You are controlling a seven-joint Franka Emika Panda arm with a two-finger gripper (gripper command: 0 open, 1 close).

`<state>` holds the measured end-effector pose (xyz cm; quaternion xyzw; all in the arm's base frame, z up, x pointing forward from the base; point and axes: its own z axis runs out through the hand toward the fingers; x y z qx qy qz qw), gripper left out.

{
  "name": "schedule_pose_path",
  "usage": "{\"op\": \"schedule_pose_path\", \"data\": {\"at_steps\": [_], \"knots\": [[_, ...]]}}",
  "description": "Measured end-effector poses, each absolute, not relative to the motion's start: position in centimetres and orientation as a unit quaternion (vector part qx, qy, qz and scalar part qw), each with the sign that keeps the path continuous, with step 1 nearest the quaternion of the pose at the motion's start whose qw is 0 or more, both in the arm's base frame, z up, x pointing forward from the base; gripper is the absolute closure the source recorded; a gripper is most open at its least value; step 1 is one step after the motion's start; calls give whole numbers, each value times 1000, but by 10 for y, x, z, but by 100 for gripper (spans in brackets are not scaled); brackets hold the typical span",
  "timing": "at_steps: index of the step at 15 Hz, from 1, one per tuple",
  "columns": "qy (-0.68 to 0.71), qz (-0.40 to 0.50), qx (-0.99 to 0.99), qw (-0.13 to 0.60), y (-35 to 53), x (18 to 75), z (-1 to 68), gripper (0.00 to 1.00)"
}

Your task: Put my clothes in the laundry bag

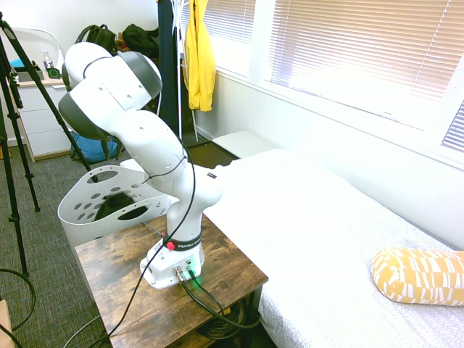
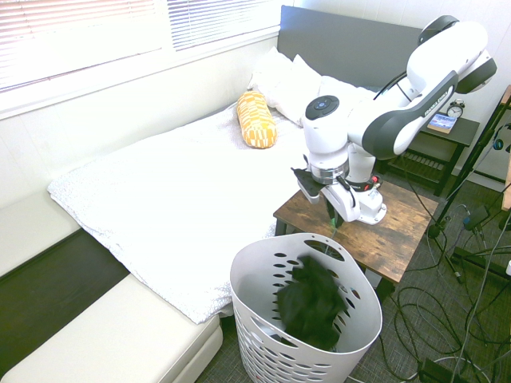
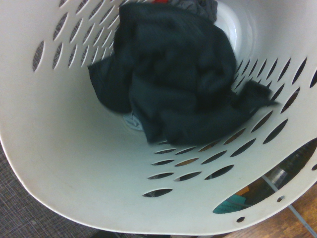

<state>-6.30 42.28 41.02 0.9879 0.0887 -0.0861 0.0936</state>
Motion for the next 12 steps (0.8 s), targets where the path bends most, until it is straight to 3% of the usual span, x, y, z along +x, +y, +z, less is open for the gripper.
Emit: {"op": "schedule_pose_path", "data": {"at_steps": [4,8,12], "knots": [[60,-66,993,76,422,-19,421,0],[-44,-39,997,57,364,134,448,0],[-177,-11,983,40,219,293,490,0]]}}
